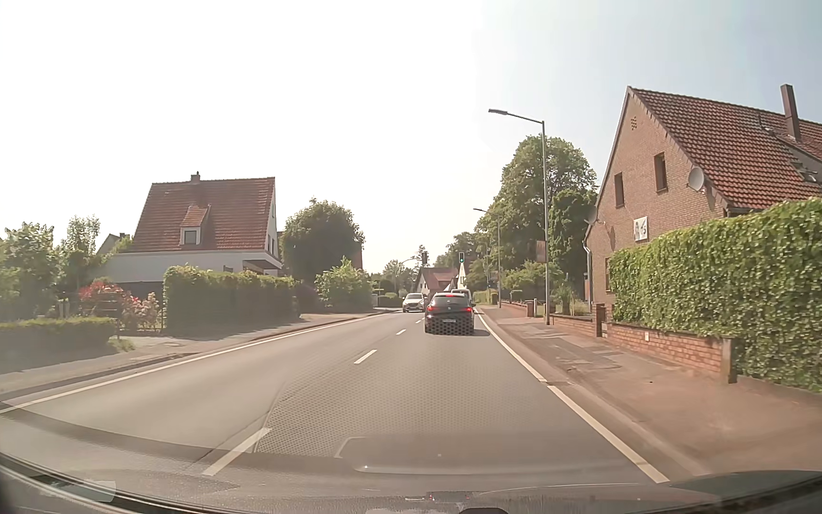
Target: Follow the waypoints while adhering to traffic rules and regulations
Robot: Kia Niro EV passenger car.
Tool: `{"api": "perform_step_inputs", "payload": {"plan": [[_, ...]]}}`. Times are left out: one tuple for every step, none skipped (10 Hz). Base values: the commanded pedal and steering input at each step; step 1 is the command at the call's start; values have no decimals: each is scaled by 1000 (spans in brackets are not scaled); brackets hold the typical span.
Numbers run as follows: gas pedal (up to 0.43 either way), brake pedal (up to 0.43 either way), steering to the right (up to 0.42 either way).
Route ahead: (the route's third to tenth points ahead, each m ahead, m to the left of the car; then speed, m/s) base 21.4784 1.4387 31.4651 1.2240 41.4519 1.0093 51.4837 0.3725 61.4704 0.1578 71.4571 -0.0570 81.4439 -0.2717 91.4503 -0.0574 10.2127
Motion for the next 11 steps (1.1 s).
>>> {"api": "perform_step_inputs", "payload": {"plan": [[87, 0, 7], [87, 0, 7], [87, 0, 7], [87, 0, 7], [87, 0, 7], [87, 0, 6], [59, 0, 5], [0, 0, 5], [0, 0, 5], [0, 0, 4], [0, 0, 4]]}}
